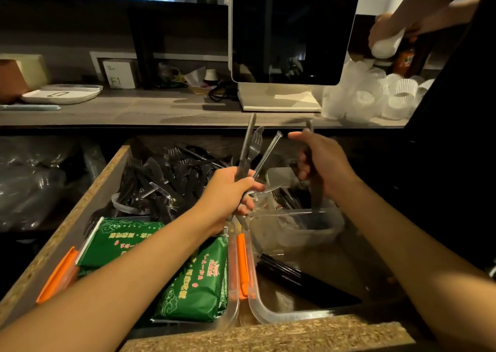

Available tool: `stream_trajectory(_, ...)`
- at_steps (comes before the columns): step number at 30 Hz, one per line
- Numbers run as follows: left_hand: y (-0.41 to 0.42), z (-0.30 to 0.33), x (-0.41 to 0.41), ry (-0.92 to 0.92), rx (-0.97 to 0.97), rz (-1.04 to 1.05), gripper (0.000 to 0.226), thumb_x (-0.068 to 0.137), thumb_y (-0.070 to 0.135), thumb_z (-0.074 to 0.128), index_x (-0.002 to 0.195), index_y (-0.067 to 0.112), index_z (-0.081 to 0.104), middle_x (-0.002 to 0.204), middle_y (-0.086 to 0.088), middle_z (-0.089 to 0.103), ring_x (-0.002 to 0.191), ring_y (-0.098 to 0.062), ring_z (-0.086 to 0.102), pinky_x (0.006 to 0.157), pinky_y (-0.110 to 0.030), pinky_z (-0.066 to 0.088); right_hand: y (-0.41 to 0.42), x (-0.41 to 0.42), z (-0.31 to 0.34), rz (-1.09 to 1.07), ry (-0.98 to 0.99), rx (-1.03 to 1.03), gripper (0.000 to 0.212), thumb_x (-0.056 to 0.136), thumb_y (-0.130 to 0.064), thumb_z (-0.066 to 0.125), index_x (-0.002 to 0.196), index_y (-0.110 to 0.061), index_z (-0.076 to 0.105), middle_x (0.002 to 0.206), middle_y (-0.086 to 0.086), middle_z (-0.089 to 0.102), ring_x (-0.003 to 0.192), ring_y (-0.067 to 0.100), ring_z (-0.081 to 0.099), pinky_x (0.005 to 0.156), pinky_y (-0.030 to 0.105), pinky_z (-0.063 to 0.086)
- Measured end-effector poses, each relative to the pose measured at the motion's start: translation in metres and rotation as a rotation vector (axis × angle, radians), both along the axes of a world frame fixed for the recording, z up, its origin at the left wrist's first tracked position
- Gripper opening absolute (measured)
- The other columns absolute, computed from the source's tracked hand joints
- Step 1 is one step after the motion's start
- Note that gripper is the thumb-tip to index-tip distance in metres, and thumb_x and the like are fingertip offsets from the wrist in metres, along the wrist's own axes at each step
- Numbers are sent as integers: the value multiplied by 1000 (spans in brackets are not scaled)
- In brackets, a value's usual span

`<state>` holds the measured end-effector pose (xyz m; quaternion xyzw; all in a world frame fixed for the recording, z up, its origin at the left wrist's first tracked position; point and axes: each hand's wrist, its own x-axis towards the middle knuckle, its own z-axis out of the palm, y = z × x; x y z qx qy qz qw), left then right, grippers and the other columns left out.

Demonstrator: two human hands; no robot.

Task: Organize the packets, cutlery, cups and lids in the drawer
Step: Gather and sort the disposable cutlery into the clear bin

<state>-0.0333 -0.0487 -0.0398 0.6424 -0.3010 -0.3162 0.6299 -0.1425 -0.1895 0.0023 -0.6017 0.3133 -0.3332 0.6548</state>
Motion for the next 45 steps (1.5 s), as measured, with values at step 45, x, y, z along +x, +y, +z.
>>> stream_trajectory(45, -2, -3, 10, 296, -25, -32, 37, 108, 30, 35, 113, 6, 62, 53, 5, 32, 39, -5, 22, 31, -18, 18, -67, 21, -40, -384, -106, -295, 27, 103, -24, 47, 129, -19, 50, 88, 0, 58, 73, 10, 62, 64, 26, 56)
